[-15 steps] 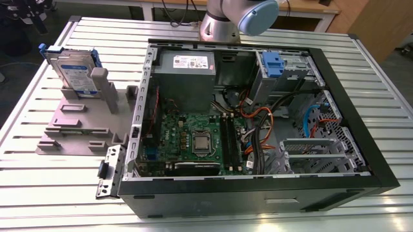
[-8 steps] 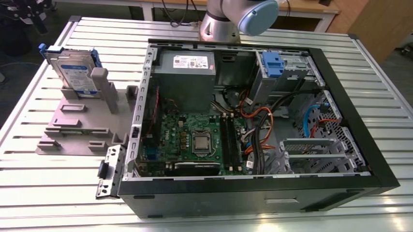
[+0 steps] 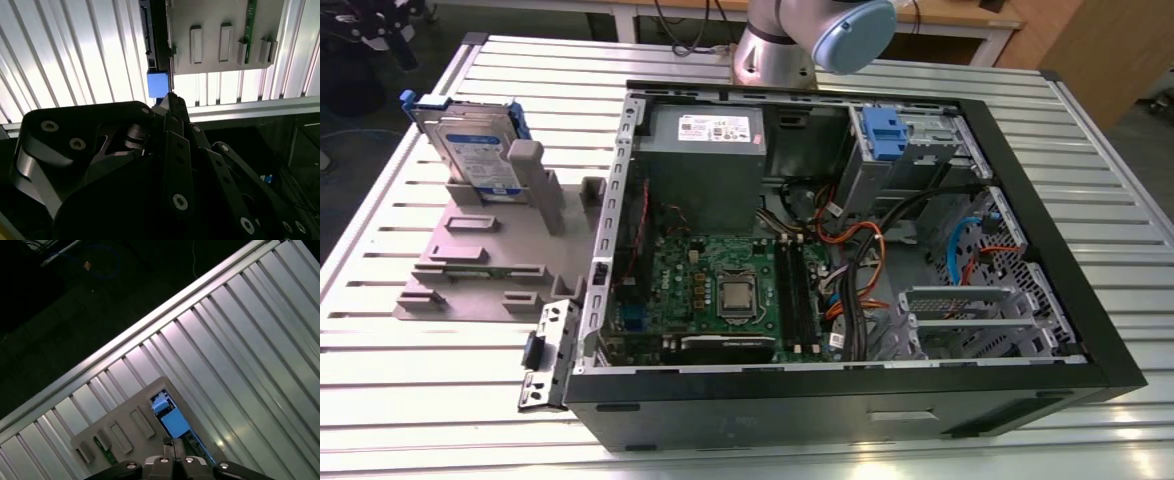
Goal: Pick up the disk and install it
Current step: 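Pick up the disk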
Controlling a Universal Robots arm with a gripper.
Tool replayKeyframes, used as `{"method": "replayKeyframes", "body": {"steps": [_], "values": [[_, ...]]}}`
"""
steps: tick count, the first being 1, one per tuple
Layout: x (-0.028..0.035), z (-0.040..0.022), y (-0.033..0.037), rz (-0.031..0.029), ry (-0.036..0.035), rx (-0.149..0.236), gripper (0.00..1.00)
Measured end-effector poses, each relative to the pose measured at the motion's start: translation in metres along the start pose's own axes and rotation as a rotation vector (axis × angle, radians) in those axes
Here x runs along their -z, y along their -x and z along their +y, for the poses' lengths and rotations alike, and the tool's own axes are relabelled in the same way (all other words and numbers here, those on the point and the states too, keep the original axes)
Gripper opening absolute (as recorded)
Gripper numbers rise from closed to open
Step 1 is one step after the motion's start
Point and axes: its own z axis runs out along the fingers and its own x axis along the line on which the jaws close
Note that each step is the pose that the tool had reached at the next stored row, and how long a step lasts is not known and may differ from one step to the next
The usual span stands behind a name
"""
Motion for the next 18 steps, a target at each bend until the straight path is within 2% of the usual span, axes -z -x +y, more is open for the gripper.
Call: {"method": "replayKeyframes", "body": {"steps": [18], "values": [[0.0,0.0,0.0,0.0093,0.0048,0.214,0.11]]}}
